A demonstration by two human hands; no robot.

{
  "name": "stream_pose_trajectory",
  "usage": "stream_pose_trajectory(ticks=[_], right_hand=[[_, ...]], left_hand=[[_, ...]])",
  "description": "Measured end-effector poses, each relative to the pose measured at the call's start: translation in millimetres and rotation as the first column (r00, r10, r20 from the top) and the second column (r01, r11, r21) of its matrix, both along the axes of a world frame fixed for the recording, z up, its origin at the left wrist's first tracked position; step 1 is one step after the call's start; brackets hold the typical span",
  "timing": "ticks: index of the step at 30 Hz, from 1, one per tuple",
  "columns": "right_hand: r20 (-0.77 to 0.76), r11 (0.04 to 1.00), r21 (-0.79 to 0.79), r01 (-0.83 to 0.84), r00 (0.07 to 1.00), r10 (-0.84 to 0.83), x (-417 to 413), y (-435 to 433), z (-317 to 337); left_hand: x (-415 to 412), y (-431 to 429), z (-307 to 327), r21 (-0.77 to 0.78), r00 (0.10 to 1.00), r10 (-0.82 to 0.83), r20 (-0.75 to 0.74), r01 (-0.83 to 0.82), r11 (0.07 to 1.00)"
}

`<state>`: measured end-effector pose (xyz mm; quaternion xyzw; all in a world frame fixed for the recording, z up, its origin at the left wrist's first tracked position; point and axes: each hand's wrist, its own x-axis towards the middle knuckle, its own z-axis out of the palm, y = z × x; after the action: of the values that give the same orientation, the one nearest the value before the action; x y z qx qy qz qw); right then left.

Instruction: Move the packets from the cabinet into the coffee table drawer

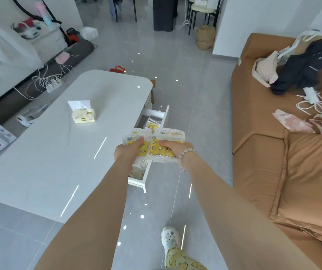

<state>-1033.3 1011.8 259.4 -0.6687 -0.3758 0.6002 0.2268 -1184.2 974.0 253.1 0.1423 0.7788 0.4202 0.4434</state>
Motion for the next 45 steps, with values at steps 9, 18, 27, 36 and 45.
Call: stream_pose_trajectory(ticks=[9,18,27,36,45], right_hand=[[-0.012,0.992,-0.025,-0.123,0.992,0.123,-1,98,3],[-0.029,0.985,-0.087,-0.151,0.988,0.149,-7,144,-17],[0.067,0.981,-0.111,-0.162,0.983,0.170,-54,239,-40],[0.166,0.953,-0.181,-0.243,0.947,0.273,-128,341,-65],[0.326,0.860,-0.374,-0.346,0.820,0.471,-148,374,-146]], left_hand=[[-7,88,-7,-0.051,0.995,0.092,-0.048,-0.094,0.994],[-11,135,-35,-0.106,0.993,0.107,-0.044,-0.111,0.988],[-55,230,-62,-0.114,0.994,0.099,0.045,-0.093,0.989],[-124,327,-93,-0.194,0.987,0.134,0.089,-0.115,0.974],[-133,333,-183,-0.409,0.968,0.118,0.221,-0.018,0.912]])
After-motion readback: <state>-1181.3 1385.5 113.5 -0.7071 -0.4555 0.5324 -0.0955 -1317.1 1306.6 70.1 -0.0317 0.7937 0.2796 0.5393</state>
